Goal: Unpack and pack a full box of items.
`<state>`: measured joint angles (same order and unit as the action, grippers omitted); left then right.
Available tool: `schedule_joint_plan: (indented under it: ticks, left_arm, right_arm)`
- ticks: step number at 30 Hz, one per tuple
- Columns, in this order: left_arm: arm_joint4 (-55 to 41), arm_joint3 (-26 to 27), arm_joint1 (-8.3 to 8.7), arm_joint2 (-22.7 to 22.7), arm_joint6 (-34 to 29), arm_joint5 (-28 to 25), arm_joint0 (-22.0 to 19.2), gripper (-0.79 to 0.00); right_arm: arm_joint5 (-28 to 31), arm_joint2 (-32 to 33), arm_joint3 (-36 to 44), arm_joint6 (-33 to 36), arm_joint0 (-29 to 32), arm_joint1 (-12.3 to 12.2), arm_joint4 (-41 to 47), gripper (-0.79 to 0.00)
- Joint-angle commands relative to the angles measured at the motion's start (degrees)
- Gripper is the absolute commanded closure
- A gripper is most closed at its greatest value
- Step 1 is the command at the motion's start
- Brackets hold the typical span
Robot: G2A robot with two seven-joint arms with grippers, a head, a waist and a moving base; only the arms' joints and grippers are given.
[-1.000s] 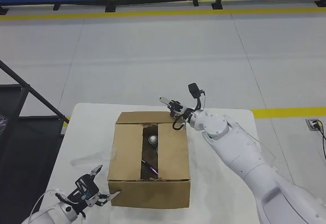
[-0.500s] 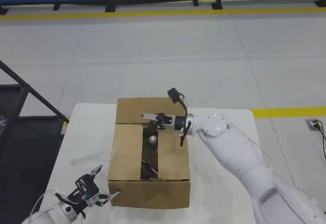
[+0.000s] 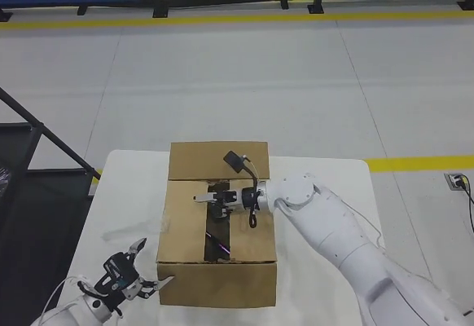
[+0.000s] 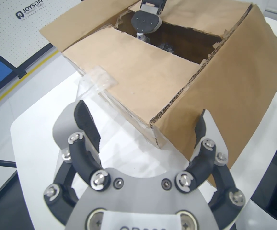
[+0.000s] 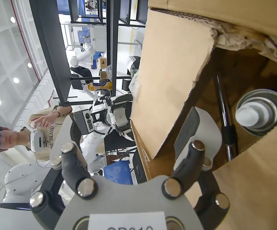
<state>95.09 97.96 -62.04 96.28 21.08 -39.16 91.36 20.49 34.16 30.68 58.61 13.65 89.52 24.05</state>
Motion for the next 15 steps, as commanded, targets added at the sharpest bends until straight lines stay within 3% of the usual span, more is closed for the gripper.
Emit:
schedule_joint_plan:
  ticks: [1, 8, 15]
  left_arm:
    - [-0.24, 0.02, 0.06, 0.1, 1.96, 0.52, 0.46, -0.785]
    - [-4.32, 0.02, 0.15, 2.74, 7.45, 3.67, 2.72, -0.785]
    - [-10.25, -0.36, 0.12, 5.05, 8.52, 4.7, 4.33, -0.785]
  right_arm:
    - [-0.82, 0.37, -0.72, 0.32, -0.08, 0.2, 0.37, -0.785]
    - [-2.71, 0.75, -2.23, 1.31, -0.19, 1.1, 0.11, -0.785]
    - [-4.38, 0.26, -3.79, 1.14, -0.42, 2.88, -0.35, -0.785]
